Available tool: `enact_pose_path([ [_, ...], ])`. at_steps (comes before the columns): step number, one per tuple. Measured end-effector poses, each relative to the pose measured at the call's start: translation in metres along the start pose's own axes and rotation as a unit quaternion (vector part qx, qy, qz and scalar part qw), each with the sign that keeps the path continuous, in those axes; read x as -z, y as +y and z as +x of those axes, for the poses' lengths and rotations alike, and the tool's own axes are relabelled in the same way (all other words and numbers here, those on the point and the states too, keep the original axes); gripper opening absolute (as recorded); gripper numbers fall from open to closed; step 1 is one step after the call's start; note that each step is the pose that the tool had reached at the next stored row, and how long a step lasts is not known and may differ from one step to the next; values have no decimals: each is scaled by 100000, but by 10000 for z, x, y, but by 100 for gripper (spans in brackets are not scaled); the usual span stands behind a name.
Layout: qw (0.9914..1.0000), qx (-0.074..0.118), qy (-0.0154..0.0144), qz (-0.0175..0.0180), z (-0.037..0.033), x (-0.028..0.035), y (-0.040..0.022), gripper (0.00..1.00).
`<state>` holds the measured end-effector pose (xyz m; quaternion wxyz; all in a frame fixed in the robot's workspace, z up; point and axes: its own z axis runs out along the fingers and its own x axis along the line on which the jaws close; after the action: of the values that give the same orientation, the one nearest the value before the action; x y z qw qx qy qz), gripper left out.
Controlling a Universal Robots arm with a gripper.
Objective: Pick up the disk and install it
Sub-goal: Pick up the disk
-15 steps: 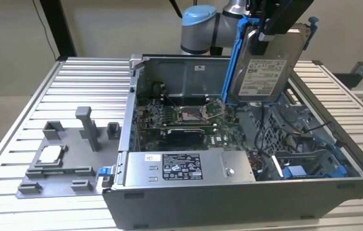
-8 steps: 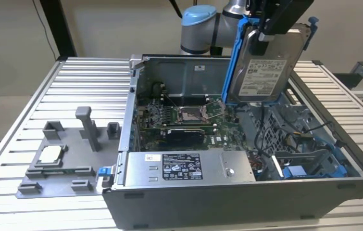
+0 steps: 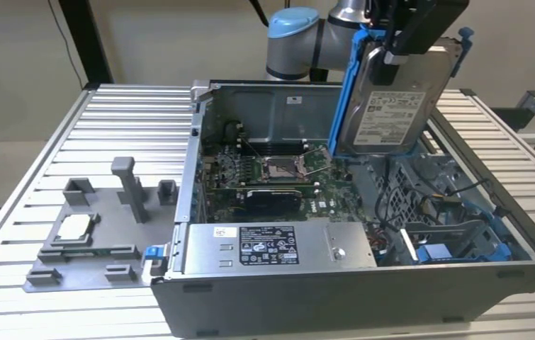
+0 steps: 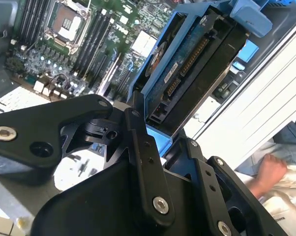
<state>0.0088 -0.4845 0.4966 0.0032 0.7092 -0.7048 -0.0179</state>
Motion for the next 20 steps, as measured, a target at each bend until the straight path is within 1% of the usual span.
enact_pose_path([
  [10,100000,2,0,0,78,2,0,0],
  [20,100000,3,4,-2,106,3,-2,0],
])
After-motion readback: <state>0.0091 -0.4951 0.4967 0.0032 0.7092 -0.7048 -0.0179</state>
